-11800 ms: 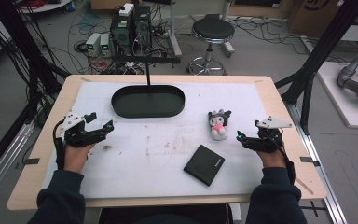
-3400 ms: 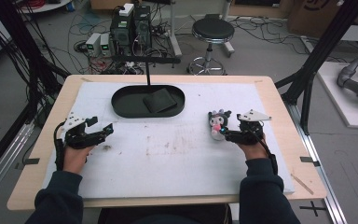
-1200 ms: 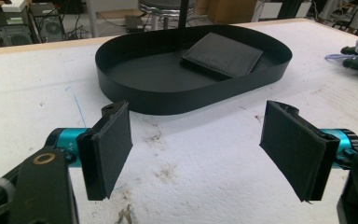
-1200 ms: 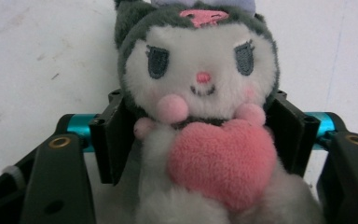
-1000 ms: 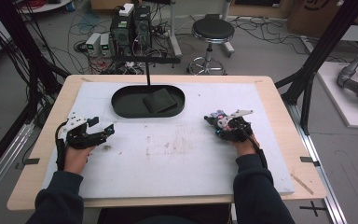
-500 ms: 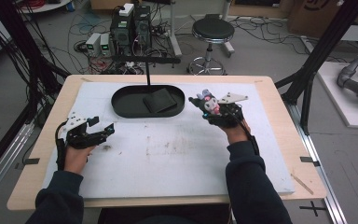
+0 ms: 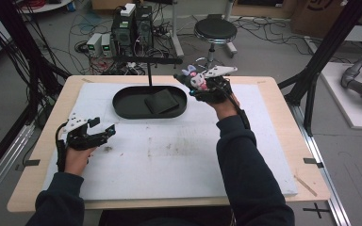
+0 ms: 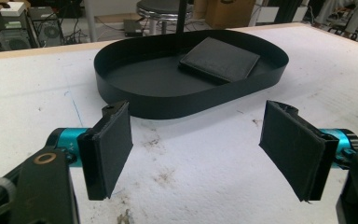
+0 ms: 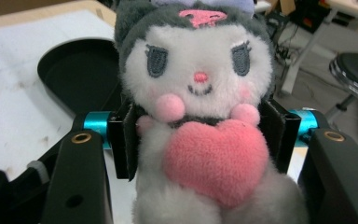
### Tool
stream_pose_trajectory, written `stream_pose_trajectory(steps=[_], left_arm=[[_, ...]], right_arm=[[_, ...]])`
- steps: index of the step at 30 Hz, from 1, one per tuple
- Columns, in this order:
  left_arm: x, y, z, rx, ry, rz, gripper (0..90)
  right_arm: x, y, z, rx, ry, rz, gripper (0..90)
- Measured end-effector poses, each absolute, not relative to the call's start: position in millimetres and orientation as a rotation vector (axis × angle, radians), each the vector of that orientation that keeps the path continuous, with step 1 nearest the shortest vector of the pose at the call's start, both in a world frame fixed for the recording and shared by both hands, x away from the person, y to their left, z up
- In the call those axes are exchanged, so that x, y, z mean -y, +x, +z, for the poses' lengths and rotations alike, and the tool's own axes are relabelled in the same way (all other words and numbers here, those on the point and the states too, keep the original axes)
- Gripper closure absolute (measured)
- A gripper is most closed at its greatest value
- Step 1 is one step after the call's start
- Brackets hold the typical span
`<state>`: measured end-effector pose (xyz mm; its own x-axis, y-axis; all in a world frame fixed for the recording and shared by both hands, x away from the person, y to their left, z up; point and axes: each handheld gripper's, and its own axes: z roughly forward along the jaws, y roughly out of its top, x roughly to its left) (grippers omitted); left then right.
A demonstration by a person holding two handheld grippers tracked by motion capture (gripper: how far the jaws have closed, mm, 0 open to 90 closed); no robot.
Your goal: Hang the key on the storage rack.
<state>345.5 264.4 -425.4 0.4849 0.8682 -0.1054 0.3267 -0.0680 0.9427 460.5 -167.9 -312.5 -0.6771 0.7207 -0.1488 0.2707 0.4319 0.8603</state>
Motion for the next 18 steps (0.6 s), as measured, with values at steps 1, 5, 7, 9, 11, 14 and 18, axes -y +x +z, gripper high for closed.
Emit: stream_pose_trajectory(steps=[1,5,7,9,11,14,18], left_arm=[[-264.4,345.5,-425.4,-1.046,1.636,0.617,24.8],[-264.4,345.9,-425.7,-1.047,1.634,0.616,24.8],[-264.5,346.0,-425.7,-1.047,1.634,0.616,24.8],[-264.8,345.9,-425.6,-1.049,1.634,0.616,24.8],[-264.9,346.1,-425.8,-1.049,1.627,0.616,24.8],[-265.9,346.2,-425.8,-1.050,1.625,0.613,24.8],[-266.6,346.1,-425.7,-1.051,1.625,0.612,24.8]], right_arm=[[162.9,466.1,-310.8,-2.188,0.832,1.184,41.9],[153.6,473.3,-306.4,-2.197,0.812,1.190,41.9],[147.9,477.8,-302.8,-2.195,0.801,1.206,41.9],[141.2,483.2,-300.0,-2.202,0.795,1.194,41.9],[134.8,488.6,-297.9,-2.200,0.796,1.188,41.9],[125.1,498.9,-292.6,-2.184,0.816,1.157,41.9],[118.7,506.4,-288.8,-2.125,0.856,1.086,41.6]])
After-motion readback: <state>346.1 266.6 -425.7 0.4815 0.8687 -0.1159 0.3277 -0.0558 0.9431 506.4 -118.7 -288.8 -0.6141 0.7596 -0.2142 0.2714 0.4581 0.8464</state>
